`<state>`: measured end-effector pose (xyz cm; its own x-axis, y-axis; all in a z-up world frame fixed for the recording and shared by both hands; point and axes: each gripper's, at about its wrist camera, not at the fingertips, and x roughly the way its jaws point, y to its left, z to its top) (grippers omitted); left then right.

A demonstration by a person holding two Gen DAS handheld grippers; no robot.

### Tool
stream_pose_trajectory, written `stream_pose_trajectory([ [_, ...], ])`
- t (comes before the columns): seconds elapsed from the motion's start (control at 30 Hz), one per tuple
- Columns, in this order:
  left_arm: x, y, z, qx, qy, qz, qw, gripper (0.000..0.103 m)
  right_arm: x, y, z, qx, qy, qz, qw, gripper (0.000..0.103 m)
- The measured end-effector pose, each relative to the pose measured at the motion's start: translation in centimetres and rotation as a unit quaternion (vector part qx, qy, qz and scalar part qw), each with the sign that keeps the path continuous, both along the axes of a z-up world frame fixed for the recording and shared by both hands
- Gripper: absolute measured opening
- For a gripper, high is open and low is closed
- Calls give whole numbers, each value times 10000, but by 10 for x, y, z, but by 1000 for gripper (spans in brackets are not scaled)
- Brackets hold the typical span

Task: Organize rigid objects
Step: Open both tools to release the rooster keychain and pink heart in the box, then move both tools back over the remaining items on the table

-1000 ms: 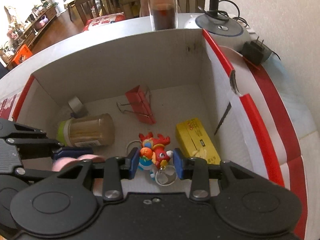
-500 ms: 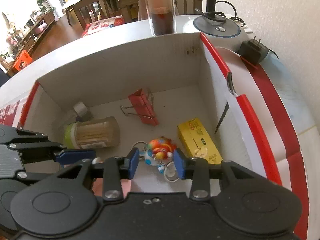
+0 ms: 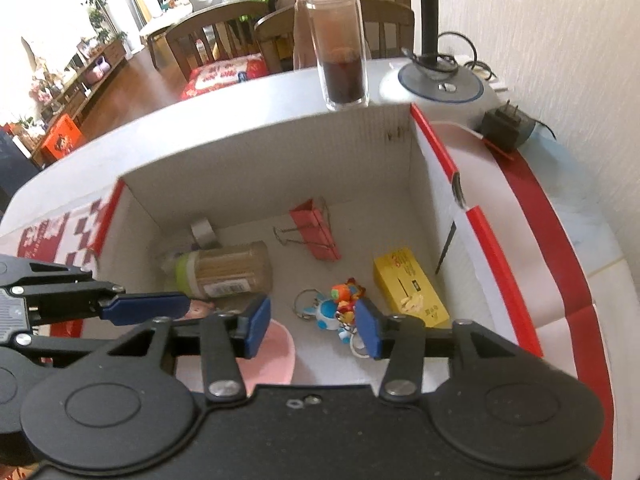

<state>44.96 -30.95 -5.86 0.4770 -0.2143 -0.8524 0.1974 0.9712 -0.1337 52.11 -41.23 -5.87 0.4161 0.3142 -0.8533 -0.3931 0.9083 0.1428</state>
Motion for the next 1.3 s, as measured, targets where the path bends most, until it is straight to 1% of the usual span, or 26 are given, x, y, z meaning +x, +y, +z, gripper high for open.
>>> stream_pose_trajectory([
  [0.23,-24,15,24,-193,-315,90,9993,21,-12,2,20,231,-158,41,9996,54],
  [0.33,-35,21,35,-220,-473,103,9986,21,-19,6,28,299,-247,100,9992,57],
  [0.43,-48,30,46,-287,-615,199,9975,22,-27,10,36,368,-324,157,9987,59],
  [0.53,-61,38,56,-365,-759,275,9961,22,-34,14,44,548,-358,157,9977,63],
  [0.6,-71,45,63,-420,-873,311,9948,22,-39,16,49,685,-385,156,9968,63],
  [0.77,-95,67,75,-460,-1130,470,9914,22,-54,27,60,786,-490,220,9955,68],
  [0.97,-123,102,82,-509,-1273,726,9879,22,-76,53,66,822,-597,314,9943,72],
  [1.03,-133,114,83,-475,-1331,785,9869,29,-85,64,67,840,-638,362,9938,73],
  [1.07,-138,121,84,-460,-1362,817,9862,37,-89,71,68,865,-651,404,9933,75],
  [1.1,-145,128,84,-448,-1396,849,9855,49,-95,75,68,883,-663,428,9930,76],
  [1.17,-156,142,84,-408,-1464,909,9842,58,-105,88,67,941,-670,503,9920,80],
  [1.3,-179,175,80,-340,-1513,1028,9825,59,-128,115,63,1019,-665,668,9903,83],
])
